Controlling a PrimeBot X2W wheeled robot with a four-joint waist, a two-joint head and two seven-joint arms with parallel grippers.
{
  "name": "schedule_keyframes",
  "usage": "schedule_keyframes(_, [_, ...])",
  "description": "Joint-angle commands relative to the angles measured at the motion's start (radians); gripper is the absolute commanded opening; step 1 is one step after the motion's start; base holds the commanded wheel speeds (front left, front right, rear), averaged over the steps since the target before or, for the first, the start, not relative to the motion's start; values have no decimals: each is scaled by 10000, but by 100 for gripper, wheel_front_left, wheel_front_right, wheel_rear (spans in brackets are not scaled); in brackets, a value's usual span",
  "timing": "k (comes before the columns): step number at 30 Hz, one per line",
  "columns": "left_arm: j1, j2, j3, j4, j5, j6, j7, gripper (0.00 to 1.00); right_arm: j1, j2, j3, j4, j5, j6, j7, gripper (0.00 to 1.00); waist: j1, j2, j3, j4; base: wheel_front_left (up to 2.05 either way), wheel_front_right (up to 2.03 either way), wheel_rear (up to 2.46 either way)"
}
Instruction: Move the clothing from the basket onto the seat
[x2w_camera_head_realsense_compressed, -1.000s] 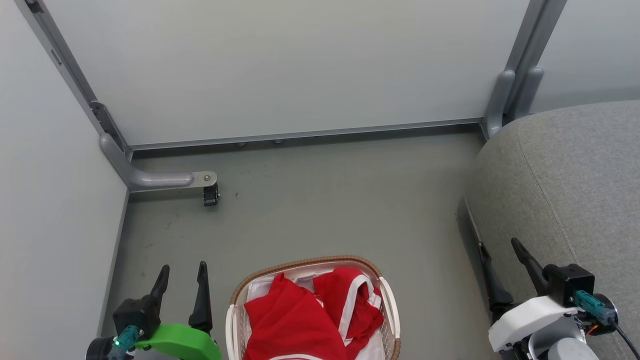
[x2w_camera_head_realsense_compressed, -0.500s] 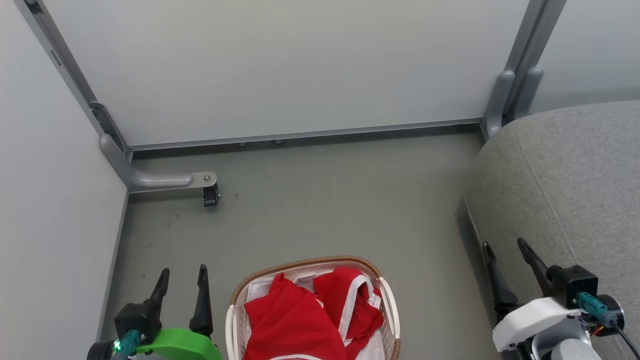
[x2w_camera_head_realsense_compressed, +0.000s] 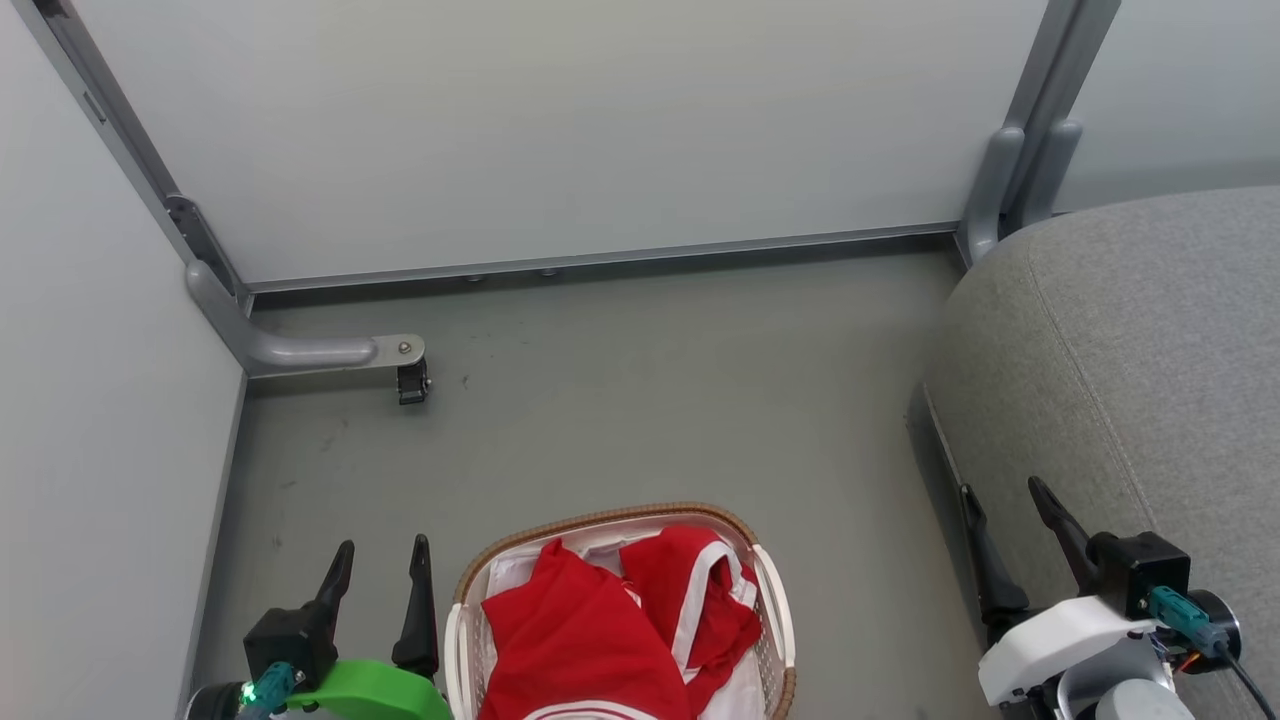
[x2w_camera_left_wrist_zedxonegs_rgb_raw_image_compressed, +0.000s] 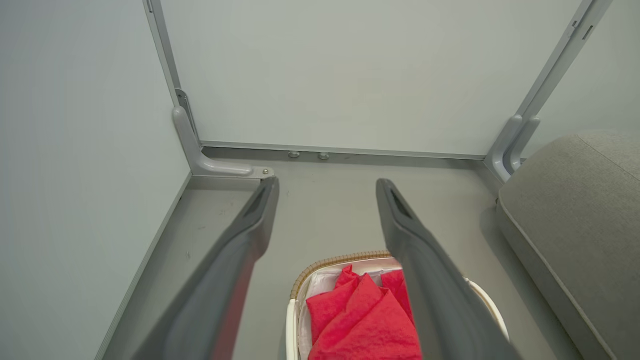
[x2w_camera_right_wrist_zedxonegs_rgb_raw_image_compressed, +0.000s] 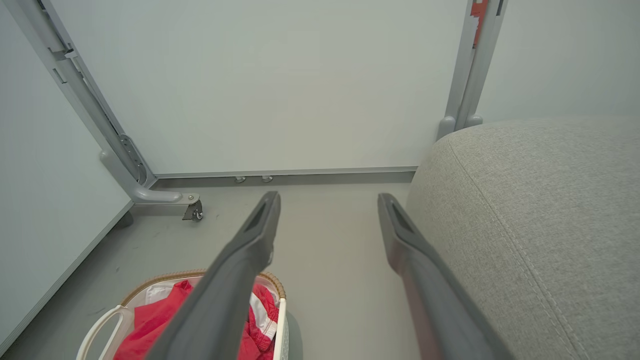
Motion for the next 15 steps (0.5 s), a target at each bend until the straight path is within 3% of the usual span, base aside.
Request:
schedule_keyframes(1, [52, 38, -39, 7, 43, -38, -37, 100, -39, -17, 22, -38, -20, 1, -49, 100, 0, 0, 108, -81, 0, 0, 0])
schedule_keyframes(15, [-998, 40, -597, 357, 206, -100, -25, 100, -893, -1, 314, -568, 126, 1, -49, 100, 0, 0, 1807, -816, 0, 0, 0])
